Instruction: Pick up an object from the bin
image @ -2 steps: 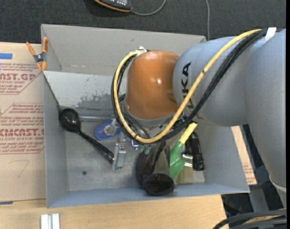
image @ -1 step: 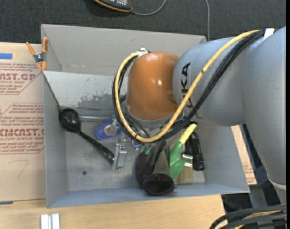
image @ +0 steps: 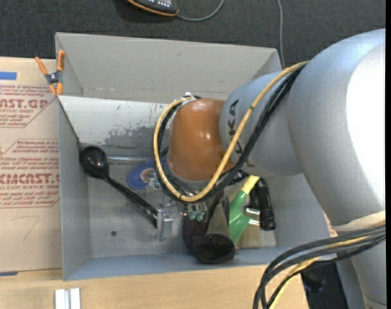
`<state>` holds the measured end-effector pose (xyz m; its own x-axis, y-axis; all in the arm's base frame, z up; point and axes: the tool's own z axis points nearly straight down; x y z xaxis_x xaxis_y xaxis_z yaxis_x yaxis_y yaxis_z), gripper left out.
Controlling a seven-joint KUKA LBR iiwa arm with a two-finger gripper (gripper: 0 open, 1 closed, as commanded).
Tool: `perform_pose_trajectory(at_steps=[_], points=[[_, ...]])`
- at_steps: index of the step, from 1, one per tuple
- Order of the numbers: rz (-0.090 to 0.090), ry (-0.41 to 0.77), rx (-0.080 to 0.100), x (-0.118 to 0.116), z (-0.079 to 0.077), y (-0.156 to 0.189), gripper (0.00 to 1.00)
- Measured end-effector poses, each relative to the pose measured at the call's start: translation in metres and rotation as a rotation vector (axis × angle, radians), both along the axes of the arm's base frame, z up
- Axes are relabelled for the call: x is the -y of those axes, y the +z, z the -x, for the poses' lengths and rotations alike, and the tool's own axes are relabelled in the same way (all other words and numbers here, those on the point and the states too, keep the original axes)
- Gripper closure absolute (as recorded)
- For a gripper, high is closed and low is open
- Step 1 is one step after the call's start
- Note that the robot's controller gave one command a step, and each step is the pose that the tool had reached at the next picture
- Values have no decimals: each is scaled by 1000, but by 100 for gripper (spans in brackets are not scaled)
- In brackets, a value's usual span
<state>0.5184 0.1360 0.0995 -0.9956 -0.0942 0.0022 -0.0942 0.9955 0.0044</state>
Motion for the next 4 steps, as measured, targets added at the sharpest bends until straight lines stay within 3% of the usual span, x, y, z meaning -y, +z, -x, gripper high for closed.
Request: perform_pose_trajectory(at_steps=[1, 2, 3, 4], points=[[-5, -146, 13, 12, 16, 61, 0], [-2, -29, 7, 10, 11, 57, 100], [-2, 0, 5, 9, 9, 53, 0], [-2, 0, 5, 9, 9, 53, 0]])
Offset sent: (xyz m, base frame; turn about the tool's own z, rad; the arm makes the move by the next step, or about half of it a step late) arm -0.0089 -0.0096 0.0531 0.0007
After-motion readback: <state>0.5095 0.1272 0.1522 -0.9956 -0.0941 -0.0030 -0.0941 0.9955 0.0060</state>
